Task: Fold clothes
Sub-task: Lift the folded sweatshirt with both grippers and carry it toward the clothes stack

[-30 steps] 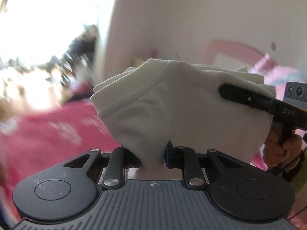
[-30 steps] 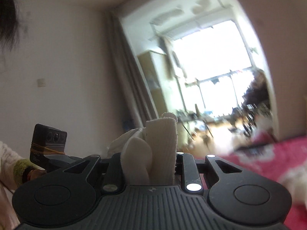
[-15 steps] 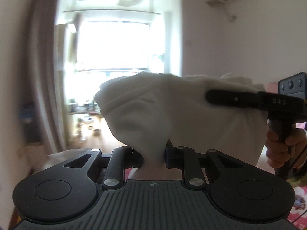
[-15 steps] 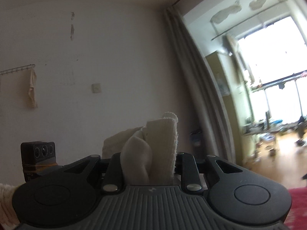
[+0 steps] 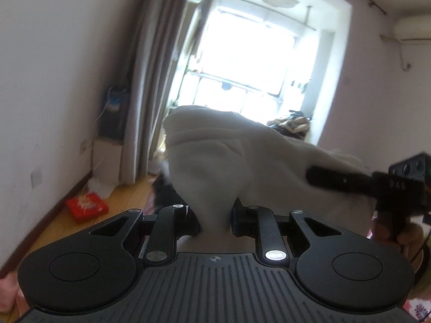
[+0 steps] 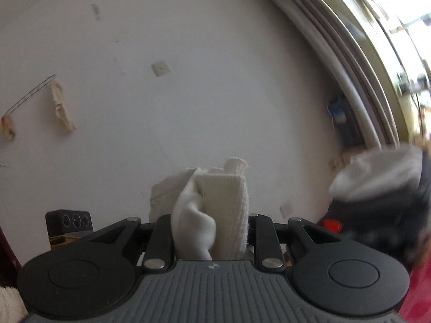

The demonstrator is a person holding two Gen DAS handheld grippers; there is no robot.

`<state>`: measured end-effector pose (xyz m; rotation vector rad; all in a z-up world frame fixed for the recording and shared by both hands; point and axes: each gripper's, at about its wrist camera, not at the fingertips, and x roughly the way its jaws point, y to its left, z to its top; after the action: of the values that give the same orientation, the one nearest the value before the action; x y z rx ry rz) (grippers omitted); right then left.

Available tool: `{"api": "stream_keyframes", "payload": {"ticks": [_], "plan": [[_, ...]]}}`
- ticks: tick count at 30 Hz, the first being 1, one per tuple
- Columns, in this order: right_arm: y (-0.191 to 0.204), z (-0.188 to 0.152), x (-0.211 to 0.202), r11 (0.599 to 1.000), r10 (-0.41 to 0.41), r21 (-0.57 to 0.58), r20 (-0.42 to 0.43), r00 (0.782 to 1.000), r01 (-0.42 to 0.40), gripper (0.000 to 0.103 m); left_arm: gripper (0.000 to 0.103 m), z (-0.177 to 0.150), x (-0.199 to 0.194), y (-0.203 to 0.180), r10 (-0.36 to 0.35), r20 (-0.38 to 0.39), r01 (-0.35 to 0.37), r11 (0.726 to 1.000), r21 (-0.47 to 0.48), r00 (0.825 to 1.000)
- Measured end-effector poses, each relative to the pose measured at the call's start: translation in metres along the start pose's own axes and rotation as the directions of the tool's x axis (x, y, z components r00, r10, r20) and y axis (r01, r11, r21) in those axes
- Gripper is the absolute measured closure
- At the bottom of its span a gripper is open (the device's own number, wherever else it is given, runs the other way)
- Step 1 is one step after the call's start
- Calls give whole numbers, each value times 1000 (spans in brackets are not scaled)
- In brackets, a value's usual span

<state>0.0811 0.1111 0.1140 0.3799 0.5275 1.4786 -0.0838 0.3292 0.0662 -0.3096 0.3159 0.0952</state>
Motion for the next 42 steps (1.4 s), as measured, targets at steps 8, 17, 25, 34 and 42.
{"api": "stream_keyframes", "payload": {"ticks": [8, 17, 25, 34, 42], "plan": [[-33, -23, 30, 992, -69, 101, -56, 996, 75, 79, 84, -4, 38, 39, -60, -87, 56, 997, -58, 994], [-105, -35, 47, 972, -191, 121, -101, 976, 203, 79, 84, -13, 84, 67, -98, -136, 88, 993, -76, 986], [-173, -42, 74, 943, -254, 172, -188, 949, 286, 79, 84, -33, 149, 97, -78, -238, 40, 987, -158, 968], [-244, -55, 106, 889, -263, 270, -362, 895, 370, 79, 84, -48, 188, 135, -103, -322, -1, 952, -307, 941], [-235, -33, 92, 903, -195, 299, -355, 914, 309, 80, 84, -32, 168, 138, -204, -228, 83, 890, -449, 952]]}}
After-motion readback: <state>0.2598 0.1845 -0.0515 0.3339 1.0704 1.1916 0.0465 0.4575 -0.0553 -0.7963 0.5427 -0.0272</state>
